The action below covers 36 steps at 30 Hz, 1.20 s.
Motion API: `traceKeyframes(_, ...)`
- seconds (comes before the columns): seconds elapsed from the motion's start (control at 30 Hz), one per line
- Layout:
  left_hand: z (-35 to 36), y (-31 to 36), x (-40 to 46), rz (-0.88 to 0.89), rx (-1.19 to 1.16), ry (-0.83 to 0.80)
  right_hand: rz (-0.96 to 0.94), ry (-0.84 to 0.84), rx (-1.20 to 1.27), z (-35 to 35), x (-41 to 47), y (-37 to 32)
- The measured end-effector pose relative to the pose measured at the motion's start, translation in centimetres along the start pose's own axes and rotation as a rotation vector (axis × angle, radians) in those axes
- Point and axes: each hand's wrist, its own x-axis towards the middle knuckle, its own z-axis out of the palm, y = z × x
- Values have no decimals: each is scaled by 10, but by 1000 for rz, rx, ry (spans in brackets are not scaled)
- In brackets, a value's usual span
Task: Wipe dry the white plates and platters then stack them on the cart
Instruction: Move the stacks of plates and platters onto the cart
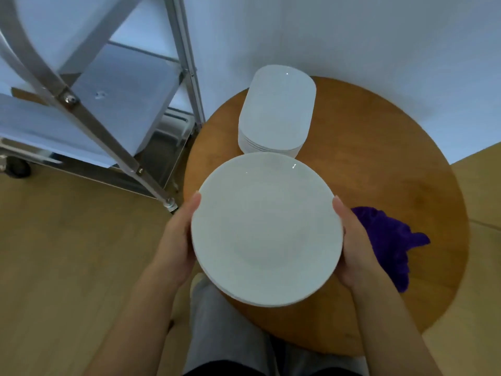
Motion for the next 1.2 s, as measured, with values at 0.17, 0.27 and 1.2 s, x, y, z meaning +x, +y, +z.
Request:
traceKeyframes(0.17,11,24,-13,-161,39,3,163,27,-99,0,-6,-16)
traceKeyframes(0.27,20,32,-14,-261,18,28,223,64,-84,1,-6,-19)
traceKeyframes(1.2,33,91,-39,-342,-77,158,154,29,136,39,-51,-78)
